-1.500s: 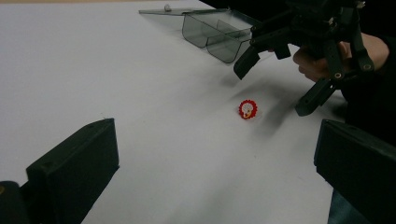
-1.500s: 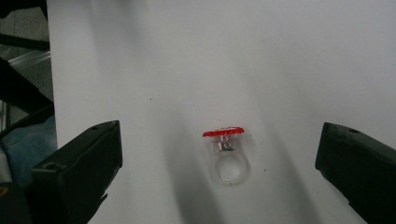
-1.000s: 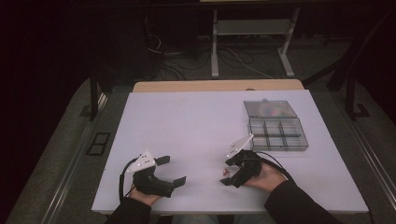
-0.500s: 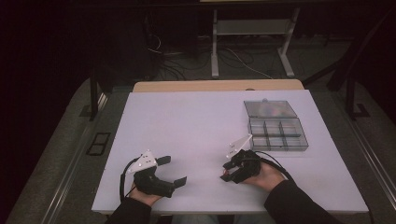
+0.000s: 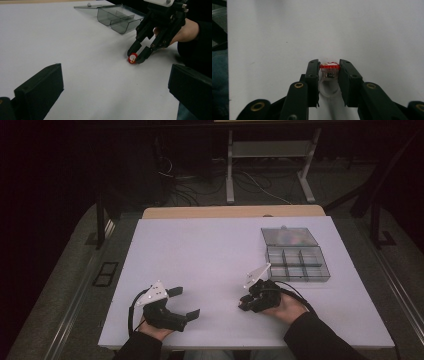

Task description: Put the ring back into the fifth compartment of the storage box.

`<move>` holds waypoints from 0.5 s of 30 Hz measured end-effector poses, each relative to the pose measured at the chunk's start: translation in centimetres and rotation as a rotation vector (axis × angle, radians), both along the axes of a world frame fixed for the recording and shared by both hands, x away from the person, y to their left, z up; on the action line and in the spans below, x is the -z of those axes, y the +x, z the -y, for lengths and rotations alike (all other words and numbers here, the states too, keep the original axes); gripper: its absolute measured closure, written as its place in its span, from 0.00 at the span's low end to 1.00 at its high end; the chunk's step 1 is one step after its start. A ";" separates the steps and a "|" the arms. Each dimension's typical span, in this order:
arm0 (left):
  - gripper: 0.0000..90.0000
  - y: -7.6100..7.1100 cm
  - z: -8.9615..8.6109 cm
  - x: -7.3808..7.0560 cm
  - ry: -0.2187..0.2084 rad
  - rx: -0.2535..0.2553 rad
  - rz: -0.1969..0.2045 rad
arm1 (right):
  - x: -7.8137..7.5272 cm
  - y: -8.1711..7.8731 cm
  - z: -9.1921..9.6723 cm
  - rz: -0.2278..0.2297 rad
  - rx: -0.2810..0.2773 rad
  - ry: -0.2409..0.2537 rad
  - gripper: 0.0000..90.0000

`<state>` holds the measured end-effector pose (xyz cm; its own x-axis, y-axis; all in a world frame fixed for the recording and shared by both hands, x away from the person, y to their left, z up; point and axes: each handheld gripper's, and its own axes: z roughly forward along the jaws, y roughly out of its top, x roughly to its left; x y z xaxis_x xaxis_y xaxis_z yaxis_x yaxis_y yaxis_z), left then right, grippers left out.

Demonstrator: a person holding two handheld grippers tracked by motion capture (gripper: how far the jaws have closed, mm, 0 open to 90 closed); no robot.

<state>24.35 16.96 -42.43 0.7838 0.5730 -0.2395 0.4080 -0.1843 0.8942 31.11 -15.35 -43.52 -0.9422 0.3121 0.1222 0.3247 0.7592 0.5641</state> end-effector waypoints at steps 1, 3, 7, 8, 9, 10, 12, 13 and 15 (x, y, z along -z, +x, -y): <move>0.00 0.0 0.0 0.0 0.000 0.000 -0.001 | -0.1 0.0 0.1 -0.011 0.000 0.005 0.78; 0.00 0.0 0.0 0.0 0.001 0.000 0.000 | -0.1 0.1 0.2 -0.014 0.002 0.007 0.78; 0.00 0.0 0.0 0.0 0.001 0.000 0.000 | -0.3 0.3 0.5 -0.026 0.009 0.009 0.78; 0.00 0.0 0.0 0.0 0.001 0.000 0.000 | -0.4 0.3 0.6 -0.023 0.005 0.011 0.78; 0.00 0.0 0.0 0.0 0.002 0.001 0.000 | -0.4 0.4 0.6 -0.024 0.006 0.014 0.78; 0.00 0.0 0.0 0.0 0.002 0.000 0.000 | -0.5 0.4 0.8 -0.024 0.008 0.015 0.78; 0.00 0.0 -0.1 0.0 0.001 0.001 -0.001 | -0.7 0.5 1.0 -0.026 0.014 0.025 0.78; 0.00 0.0 -0.1 0.0 0.000 0.000 -0.002 | -0.8 0.6 1.1 -0.027 0.015 0.027 0.78; 0.00 0.0 -0.1 0.0 0.001 0.000 -0.001 | -1.0 0.7 1.3 -0.026 0.019 0.031 0.78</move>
<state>24.38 17.04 -42.43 0.7838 0.5728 -0.2399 0.4087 -0.1849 0.8937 31.78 -16.63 -42.48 -0.9323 0.3260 0.1567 0.3541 0.7345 0.5788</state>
